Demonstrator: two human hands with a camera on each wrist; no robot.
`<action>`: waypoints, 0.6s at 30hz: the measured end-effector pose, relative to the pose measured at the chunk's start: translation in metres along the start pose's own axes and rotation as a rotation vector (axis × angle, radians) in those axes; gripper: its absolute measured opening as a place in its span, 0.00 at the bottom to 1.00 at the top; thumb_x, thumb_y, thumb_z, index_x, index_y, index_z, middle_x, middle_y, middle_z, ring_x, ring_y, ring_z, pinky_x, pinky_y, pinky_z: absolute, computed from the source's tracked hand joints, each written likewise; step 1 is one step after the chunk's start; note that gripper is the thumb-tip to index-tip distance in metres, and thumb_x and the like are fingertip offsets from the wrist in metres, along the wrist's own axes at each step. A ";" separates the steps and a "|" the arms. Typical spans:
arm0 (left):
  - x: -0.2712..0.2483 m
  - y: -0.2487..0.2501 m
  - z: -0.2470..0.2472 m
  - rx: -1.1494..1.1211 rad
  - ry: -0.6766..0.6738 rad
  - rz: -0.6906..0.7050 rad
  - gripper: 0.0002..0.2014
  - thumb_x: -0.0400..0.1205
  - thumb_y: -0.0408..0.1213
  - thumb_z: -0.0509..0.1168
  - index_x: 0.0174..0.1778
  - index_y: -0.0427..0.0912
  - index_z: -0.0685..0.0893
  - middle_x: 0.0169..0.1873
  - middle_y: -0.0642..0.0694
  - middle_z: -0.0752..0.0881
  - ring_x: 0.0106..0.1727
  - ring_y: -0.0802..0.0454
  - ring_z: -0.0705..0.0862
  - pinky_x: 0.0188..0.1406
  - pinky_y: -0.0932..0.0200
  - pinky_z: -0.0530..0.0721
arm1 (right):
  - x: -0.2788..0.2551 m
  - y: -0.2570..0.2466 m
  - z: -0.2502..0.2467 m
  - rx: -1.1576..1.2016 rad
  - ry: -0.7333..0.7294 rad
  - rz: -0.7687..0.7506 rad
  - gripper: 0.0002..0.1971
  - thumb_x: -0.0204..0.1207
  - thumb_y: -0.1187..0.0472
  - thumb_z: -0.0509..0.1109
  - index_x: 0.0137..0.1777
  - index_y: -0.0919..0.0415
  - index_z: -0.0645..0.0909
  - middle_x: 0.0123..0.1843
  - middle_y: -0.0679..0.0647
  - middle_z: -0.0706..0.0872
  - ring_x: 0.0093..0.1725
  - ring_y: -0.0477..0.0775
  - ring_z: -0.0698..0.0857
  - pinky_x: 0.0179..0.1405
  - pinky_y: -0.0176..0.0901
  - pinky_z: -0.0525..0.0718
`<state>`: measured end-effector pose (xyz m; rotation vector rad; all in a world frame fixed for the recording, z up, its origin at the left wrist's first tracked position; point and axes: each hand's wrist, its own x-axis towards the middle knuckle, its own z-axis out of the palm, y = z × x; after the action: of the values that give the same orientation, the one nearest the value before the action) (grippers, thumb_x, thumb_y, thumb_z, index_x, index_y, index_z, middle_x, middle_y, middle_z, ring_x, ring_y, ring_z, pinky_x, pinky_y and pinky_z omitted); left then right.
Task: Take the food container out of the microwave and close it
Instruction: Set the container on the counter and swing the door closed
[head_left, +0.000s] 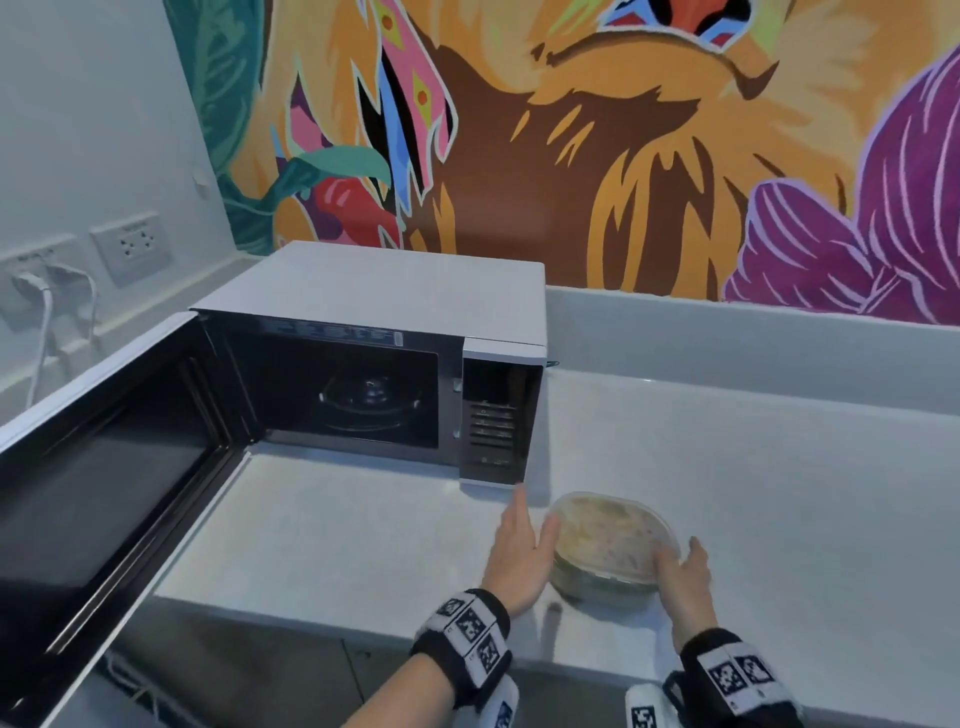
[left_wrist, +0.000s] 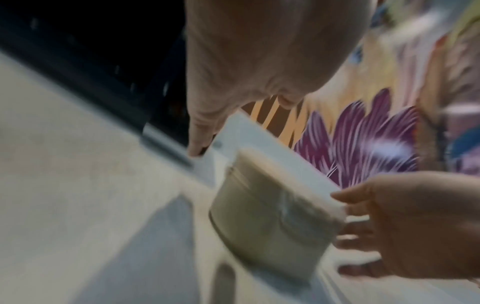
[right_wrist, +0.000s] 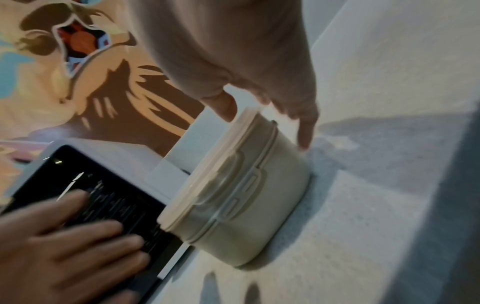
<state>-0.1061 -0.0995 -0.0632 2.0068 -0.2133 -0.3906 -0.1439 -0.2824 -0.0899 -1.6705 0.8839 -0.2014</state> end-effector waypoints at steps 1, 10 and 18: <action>-0.008 0.004 -0.019 0.110 0.084 0.088 0.34 0.84 0.56 0.48 0.84 0.48 0.46 0.85 0.50 0.51 0.86 0.51 0.50 0.86 0.48 0.50 | -0.002 -0.004 0.004 -0.106 0.053 -0.090 0.30 0.82 0.57 0.57 0.81 0.57 0.49 0.83 0.64 0.55 0.80 0.65 0.58 0.79 0.67 0.61; -0.089 -0.012 -0.281 0.812 1.010 -0.055 0.20 0.80 0.38 0.62 0.68 0.36 0.76 0.65 0.29 0.79 0.69 0.28 0.75 0.71 0.20 0.59 | -0.053 -0.114 0.084 -0.497 -0.197 -0.991 0.21 0.81 0.60 0.61 0.74 0.53 0.68 0.80 0.58 0.64 0.79 0.58 0.62 0.78 0.58 0.61; -0.165 -0.105 -0.368 0.703 0.980 -0.647 0.18 0.77 0.43 0.68 0.46 0.30 0.70 0.43 0.16 0.78 0.45 0.18 0.80 0.51 0.26 0.81 | -0.053 -0.167 0.112 -0.505 -0.217 -1.124 0.16 0.80 0.61 0.62 0.67 0.53 0.76 0.74 0.58 0.73 0.74 0.58 0.69 0.76 0.56 0.66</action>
<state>-0.1278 0.3068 0.0248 2.6743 1.0570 0.3696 -0.0439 -0.1557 0.0424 -2.4610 -0.2876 -0.5690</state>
